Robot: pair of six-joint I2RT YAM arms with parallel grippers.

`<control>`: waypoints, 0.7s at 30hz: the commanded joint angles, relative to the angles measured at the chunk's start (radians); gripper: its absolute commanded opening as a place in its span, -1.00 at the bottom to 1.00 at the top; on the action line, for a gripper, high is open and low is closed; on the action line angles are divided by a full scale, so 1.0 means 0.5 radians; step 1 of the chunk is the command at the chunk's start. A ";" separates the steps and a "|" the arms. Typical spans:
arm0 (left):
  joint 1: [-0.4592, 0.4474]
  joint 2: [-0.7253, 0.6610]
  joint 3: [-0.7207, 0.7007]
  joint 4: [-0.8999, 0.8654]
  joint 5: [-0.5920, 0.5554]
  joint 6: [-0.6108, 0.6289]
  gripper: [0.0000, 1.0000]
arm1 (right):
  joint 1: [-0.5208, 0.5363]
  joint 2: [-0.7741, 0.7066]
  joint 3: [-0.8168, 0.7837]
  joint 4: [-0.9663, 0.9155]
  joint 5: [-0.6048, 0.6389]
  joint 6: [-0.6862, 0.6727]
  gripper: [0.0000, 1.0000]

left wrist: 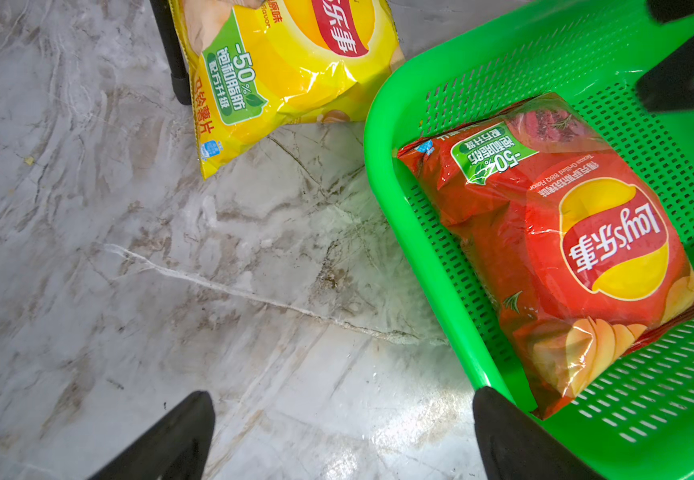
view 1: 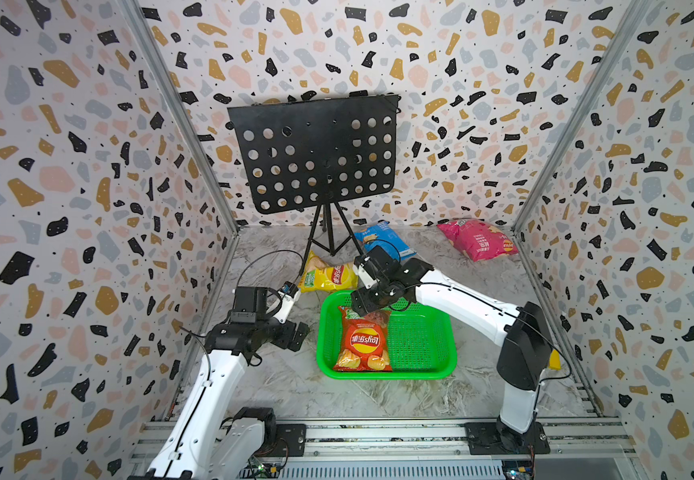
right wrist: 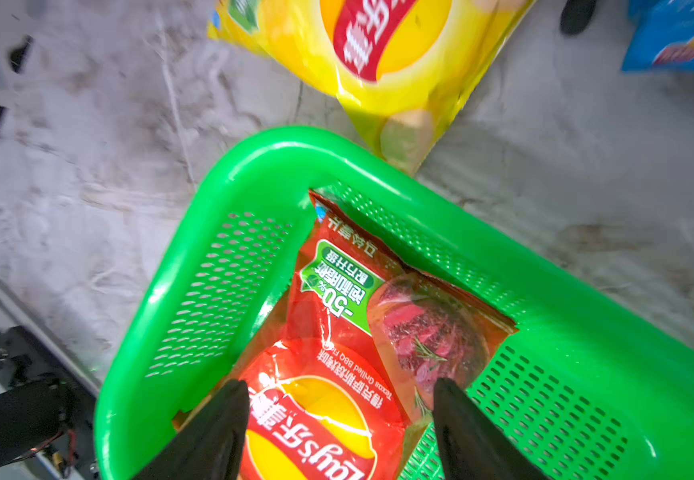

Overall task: Put the potato chips into the basket
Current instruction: Place the potato chip in the basket, then pick up the potato chip from the center of the board.

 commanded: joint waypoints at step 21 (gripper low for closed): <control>0.012 -0.007 -0.024 0.012 0.036 0.031 1.00 | -1.277 0.540 0.177 0.686 -0.833 0.812 0.31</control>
